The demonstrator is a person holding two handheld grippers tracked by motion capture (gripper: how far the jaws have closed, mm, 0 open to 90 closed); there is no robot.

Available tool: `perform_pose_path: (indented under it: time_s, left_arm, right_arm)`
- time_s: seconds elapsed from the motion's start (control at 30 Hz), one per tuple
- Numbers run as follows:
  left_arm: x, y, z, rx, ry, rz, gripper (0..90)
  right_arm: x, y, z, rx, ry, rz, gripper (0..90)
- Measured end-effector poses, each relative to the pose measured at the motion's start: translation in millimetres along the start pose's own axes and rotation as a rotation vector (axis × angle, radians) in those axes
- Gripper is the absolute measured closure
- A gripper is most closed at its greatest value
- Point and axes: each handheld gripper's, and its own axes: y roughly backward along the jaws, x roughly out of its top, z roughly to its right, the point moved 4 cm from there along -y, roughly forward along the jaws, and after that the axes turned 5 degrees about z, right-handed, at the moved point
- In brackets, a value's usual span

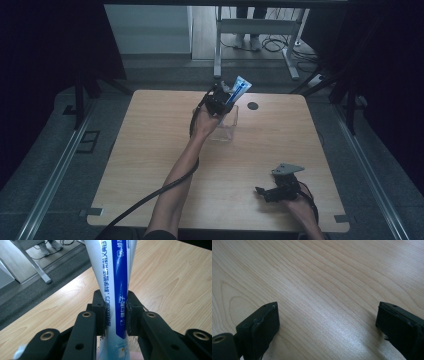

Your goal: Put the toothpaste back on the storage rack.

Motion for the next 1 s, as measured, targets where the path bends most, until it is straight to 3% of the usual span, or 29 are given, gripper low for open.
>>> perform_pose_path:
  time_s: [0.57, 1.0]
  left_arm:
    - [-18.2, -10.8, 7.4, -0.021, -0.005, -0.040, 73.1]
    - [-26.1, -11.0, 7.3, -0.048, 0.020, -0.050, 71.5]
  right_arm:
    - [0.1, -0.1, -0.2, 0.001, -0.001, -0.001, 4.8]
    - [0.3, -0.6, -0.5, 0.000, 0.003, 0.000, 4.8]
